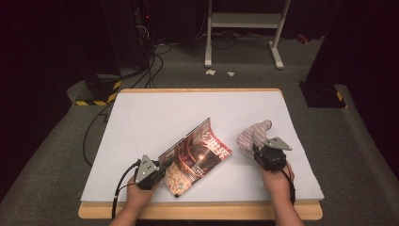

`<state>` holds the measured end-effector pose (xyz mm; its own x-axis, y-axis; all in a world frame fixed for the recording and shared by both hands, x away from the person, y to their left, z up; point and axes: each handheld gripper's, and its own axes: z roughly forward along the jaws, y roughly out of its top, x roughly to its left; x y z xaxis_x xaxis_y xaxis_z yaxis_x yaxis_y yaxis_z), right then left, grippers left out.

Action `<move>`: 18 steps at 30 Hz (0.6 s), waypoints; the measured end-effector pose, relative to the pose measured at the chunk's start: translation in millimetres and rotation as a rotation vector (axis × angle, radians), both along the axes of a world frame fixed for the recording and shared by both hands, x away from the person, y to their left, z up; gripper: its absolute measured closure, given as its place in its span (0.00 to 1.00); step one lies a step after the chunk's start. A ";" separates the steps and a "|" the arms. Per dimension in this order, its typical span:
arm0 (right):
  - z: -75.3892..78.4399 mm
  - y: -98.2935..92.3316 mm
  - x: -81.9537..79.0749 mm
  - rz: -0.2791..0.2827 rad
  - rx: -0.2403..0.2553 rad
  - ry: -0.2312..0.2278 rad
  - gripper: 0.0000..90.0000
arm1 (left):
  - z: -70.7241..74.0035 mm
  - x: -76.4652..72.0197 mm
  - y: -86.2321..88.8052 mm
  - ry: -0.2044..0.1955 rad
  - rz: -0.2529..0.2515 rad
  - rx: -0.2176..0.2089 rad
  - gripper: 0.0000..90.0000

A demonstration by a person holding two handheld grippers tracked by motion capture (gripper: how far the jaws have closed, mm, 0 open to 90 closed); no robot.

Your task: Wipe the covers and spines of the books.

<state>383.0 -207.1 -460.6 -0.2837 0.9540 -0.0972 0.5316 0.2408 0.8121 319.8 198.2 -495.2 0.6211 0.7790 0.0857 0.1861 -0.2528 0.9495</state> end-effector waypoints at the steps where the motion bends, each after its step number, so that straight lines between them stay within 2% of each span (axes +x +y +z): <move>1: -5.0 -1.2 -0.4 0.000 -0.003 0.010 0.68 | 0.0 0.0 0.0 0.000 0.000 0.000 0.93; 4: -18.6 -5.0 -0.9 -0.007 -0.017 0.045 0.67 | -0.1 -0.1 0.0 -0.001 -0.001 0.000 0.93; 8: -32.4 -12.1 -0.4 -0.022 -0.004 0.087 0.65 | -0.4 0.2 0.1 0.001 0.000 -0.002 0.93; 12: -33.6 -13.1 -0.2 -0.021 0.005 0.084 0.62 | -0.4 0.1 0.1 0.000 0.001 -0.001 0.93; 18: -25.8 -11.2 2.0 -0.014 -0.008 0.093 0.47 | -0.3 -0.1 0.1 0.000 0.001 0.000 0.93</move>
